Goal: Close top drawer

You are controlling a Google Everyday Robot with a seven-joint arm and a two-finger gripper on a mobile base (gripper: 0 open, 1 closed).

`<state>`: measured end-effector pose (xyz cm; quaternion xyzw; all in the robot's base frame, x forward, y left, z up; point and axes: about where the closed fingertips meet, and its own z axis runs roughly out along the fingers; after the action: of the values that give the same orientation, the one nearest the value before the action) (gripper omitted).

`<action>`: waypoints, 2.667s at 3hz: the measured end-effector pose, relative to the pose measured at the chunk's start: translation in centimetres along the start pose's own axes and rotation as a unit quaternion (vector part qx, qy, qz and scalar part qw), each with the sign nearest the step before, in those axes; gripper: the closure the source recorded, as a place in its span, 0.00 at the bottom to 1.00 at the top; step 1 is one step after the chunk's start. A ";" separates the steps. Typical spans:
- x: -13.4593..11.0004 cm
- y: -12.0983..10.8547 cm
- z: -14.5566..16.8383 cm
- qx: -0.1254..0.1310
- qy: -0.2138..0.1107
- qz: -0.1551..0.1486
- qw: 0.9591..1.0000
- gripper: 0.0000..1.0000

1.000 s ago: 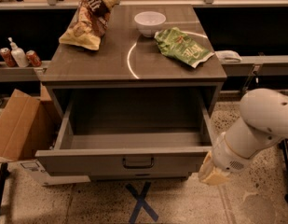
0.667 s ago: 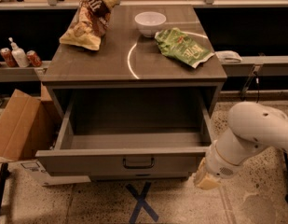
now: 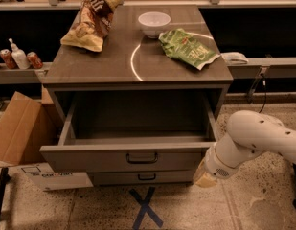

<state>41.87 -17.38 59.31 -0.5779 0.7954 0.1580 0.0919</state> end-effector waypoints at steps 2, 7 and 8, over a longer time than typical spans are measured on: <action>-0.8 -5.7 -1.8 0.102 -0.027 -0.022 0.994 1.00; -6.4 -18.0 -4.0 0.206 -0.119 -0.069 0.969 1.00; -6.3 -18.3 -4.6 0.212 -0.128 -0.070 0.966 1.00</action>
Offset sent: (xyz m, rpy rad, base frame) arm 0.1004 -0.0237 0.0274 -0.0064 -0.3751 -0.0522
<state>61.36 -18.62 63.04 -0.5746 0.7497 0.0513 0.3241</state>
